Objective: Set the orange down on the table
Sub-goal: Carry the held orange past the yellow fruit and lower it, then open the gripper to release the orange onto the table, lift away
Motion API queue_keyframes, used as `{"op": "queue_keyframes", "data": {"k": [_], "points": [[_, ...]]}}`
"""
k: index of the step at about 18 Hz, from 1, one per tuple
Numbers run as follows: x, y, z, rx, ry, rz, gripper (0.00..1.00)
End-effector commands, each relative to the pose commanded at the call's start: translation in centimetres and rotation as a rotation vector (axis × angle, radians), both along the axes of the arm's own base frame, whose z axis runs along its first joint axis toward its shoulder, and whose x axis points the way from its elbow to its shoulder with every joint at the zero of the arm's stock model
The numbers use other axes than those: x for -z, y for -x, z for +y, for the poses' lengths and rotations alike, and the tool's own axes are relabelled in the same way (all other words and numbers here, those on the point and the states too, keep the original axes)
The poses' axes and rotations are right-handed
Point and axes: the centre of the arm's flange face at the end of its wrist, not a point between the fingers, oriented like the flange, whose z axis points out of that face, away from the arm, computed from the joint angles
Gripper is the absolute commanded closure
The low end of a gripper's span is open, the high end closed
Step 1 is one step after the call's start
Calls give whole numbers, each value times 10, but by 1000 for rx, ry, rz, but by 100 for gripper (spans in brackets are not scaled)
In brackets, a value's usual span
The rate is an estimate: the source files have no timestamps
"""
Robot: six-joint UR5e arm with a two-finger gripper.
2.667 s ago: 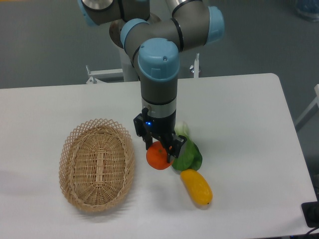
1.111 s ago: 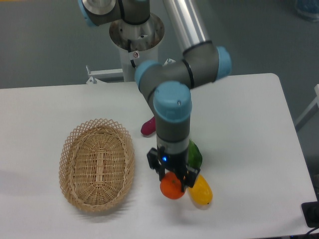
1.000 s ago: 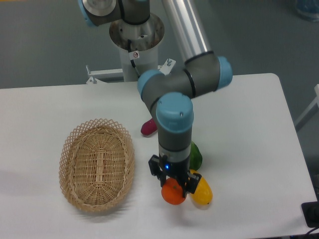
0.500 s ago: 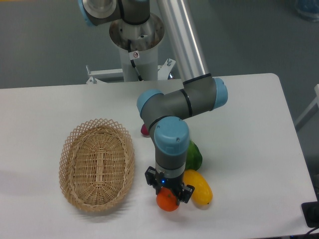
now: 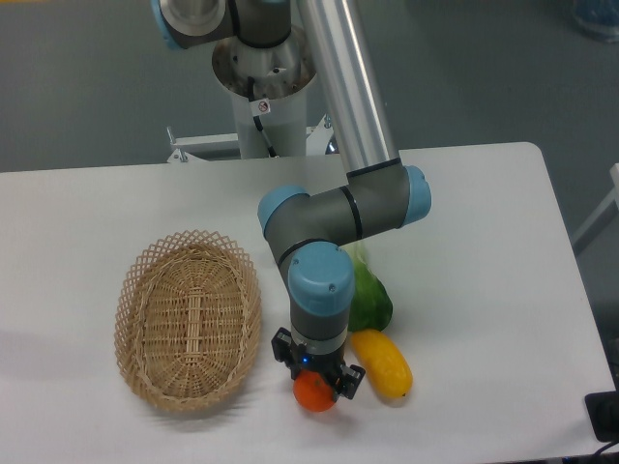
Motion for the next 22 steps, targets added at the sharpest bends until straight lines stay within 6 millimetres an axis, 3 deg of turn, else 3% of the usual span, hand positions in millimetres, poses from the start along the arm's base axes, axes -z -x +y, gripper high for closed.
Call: {"op": "queue_keyframes", "data": {"k": [3,9,16,22], "points": [[-5,1,1,3,-13,13,0],[-31,3,2,11,-43,47,0],[-79,11,-3,7,-90,101,0],[-117,24,-19,48,-112,150,0]]}}
